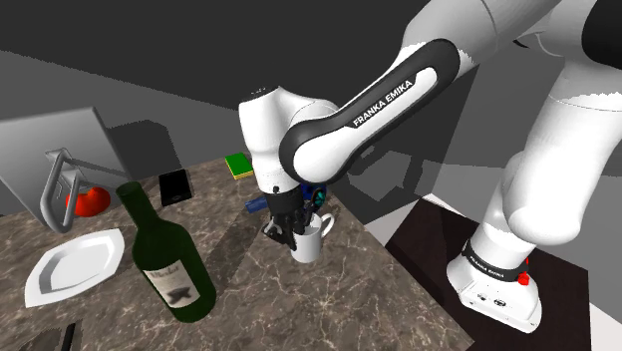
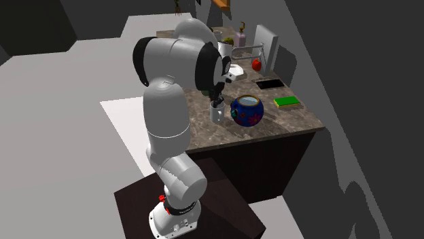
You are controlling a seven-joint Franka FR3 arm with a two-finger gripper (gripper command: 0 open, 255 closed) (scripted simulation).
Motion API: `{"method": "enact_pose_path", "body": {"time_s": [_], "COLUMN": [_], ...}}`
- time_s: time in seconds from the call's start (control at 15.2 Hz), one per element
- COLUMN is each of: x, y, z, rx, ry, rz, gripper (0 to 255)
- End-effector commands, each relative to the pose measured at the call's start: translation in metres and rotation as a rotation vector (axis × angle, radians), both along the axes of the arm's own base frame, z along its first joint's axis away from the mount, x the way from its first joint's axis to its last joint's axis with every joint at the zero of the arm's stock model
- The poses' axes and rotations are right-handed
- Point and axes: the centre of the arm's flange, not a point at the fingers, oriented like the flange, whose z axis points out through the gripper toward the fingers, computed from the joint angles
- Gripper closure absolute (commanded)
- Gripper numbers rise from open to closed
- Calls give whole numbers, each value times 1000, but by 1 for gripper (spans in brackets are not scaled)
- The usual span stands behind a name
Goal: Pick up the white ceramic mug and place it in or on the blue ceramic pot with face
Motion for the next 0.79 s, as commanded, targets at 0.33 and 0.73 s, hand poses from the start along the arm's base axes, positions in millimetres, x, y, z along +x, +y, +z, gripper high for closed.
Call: {"method": "enact_pose_path", "body": {"time_s": [0.33, 0.73], "x": [0, 0], "y": [0, 0], "z": [0, 26], "rx": [0, 0], "ry": [0, 0], "rz": [0, 0], "gripper": [255, 255]}}
